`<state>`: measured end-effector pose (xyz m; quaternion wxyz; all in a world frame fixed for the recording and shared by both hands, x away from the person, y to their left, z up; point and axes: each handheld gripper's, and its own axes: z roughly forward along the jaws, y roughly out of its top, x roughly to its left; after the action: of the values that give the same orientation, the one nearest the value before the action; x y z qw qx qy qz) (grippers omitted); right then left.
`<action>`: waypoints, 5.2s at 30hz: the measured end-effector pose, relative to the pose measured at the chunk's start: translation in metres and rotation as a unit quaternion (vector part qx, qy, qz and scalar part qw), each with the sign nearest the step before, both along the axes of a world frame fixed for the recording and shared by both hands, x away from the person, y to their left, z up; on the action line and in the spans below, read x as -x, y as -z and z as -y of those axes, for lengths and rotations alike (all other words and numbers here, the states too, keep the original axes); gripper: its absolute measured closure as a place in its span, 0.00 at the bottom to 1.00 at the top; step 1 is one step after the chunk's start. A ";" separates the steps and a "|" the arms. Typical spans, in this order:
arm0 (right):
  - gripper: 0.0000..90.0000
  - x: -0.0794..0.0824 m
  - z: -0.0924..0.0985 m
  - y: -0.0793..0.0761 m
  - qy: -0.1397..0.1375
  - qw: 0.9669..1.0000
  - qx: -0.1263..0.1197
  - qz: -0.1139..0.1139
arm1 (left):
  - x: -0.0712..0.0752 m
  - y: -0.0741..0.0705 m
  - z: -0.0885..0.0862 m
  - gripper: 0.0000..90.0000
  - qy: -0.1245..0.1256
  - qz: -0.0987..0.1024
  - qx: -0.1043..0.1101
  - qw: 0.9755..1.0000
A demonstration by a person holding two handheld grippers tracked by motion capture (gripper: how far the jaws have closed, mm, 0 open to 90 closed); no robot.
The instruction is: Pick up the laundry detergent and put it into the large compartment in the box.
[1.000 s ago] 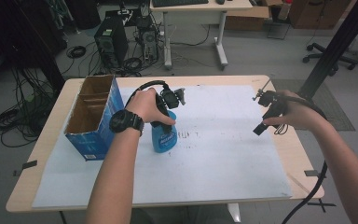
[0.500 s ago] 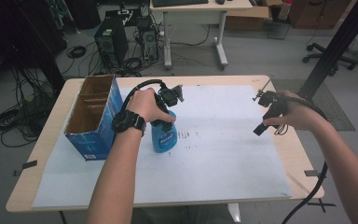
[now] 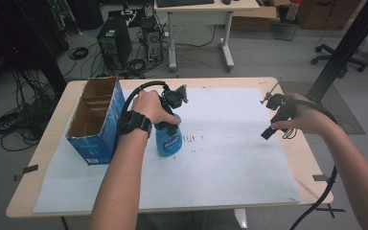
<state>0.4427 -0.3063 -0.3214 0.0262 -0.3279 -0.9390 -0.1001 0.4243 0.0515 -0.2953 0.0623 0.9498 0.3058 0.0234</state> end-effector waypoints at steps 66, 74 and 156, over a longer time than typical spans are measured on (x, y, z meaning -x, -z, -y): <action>0.13 0.011 -0.001 -0.017 0.007 1.000 -0.008 -0.005 | 0.009 -0.063 -0.009 0.42 -0.031 -0.021 0.011 0.999; 0.13 0.012 -0.002 -0.025 0.006 1.000 -0.008 -0.003 | 0.009 -0.082 -0.008 0.42 -0.034 -0.013 0.015 0.999; 0.14 0.008 0.001 -0.037 0.003 1.000 -0.016 -0.006 | -0.003 -0.176 -0.002 0.42 -0.070 -0.003 0.011 0.997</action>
<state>0.4351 -0.3073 -0.2844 0.0370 -0.3309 -0.9362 -0.1130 0.4272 0.0530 -0.1195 0.0696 0.9253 0.3720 0.0214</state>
